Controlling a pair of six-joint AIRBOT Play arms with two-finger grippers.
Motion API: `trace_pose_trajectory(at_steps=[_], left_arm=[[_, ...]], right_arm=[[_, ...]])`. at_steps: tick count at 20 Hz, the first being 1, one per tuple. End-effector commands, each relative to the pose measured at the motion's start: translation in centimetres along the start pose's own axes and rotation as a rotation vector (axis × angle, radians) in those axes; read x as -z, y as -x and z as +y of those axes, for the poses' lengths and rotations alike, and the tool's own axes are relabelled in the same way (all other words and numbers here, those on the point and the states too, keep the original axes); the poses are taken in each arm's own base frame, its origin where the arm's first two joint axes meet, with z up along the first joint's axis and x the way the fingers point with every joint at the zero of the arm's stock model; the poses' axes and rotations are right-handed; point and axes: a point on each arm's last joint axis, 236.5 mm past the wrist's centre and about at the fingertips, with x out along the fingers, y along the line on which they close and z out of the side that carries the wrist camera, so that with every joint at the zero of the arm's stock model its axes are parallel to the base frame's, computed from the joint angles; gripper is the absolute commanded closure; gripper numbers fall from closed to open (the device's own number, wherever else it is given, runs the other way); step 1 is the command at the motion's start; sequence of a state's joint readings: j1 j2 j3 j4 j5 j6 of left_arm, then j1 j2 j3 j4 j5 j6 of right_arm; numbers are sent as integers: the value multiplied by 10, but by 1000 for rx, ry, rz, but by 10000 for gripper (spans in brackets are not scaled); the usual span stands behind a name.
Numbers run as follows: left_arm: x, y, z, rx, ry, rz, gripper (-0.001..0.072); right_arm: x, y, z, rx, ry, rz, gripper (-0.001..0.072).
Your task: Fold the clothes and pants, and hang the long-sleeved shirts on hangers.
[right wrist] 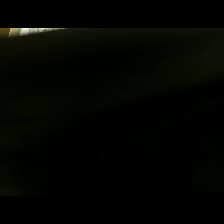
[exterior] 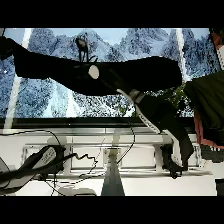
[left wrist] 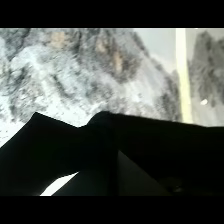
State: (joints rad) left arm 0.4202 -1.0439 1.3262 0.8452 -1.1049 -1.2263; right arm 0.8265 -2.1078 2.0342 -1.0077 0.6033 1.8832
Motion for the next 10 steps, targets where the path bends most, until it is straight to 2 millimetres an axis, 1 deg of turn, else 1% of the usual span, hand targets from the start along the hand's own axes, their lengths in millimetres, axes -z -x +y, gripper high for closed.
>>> trace_pose_trajectory(at_steps=[1, 2, 4, 6, 7, 8, 10], left_arm=[[-16, 8, -26, 95, 42, -67, 698], [-19, 10, -23, 81, 31, -83, 698], [-26, 18, -10, 48, 43, -117, 698], [-31, 24, 4, 18, 60, -138, 698], [-30, 22, 7, 14, 66, -133, 698], [-28, 18, 11, 15, 75, -122, 698], [-19, -2, 12, 34, 90, -77, 698]], right_arm=[[25, -29, 15, -70, -122, 5, 705], [26, -32, 17, -79, -129, -4, 705], [28, -34, 18, -77, -117, -7, 705], [21, -31, 14, -73, -116, -15, 703], [13, -27, 11, -70, -92, -25, 702], [2, -20, 7, -61, -30, -37, 702], [-24, 5, -7, -17, 109, -43, 701]])
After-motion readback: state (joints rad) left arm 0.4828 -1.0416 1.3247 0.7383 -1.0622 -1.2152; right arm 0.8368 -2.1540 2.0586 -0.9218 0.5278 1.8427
